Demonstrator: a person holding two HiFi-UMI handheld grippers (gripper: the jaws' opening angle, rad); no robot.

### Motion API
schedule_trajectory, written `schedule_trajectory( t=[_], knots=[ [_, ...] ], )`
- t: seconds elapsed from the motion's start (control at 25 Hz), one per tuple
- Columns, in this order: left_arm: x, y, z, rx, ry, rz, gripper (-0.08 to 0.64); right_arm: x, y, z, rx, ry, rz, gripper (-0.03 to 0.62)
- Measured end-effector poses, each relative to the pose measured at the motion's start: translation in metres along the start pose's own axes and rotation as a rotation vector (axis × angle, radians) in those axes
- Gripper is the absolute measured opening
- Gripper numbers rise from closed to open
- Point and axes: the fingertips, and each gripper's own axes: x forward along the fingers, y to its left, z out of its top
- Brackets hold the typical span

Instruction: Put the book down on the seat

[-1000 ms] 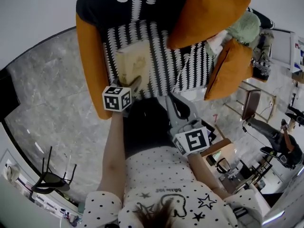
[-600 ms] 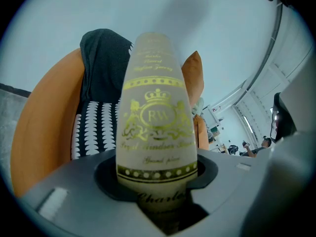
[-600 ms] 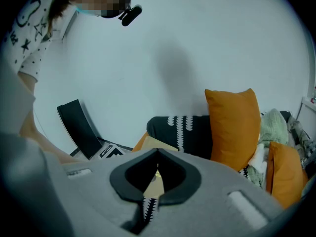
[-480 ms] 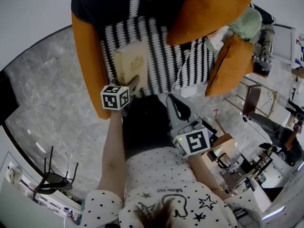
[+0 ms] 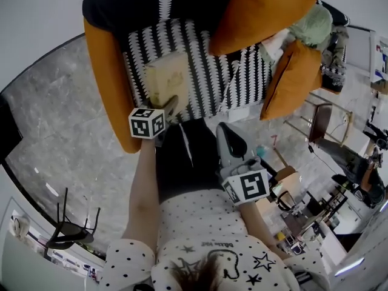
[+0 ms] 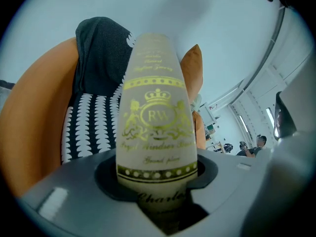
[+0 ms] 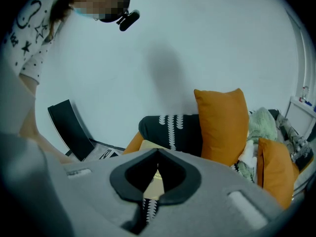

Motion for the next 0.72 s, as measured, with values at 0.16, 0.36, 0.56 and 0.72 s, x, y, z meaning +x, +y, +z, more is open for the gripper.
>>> schedule_trajectory(
  t=[0.16,0.36,0.56,0.72],
  knots=[
    [0.004,0.003,0.000,-0.010,-0.032,-0.018,0.224,-0.004,0.000,-0.004,0.006,0.007,-0.016,0.002],
    [0.010,0.009,-0.006,-0.025,-0.027,-0.007,0.224,-0.007,-0.004,-0.008,0.010,0.017,-0.027,0.002],
    [0.013,0.011,-0.018,-0.035,-0.015,-0.004,0.224,-0.009,-0.002,-0.017,0.003,0.029,-0.020,0.002],
    [0.015,0.018,-0.022,-0.050,0.004,0.002,0.224,-0.004,-0.001,-0.018,0.005,0.036,-0.014,0.002]
  ],
)
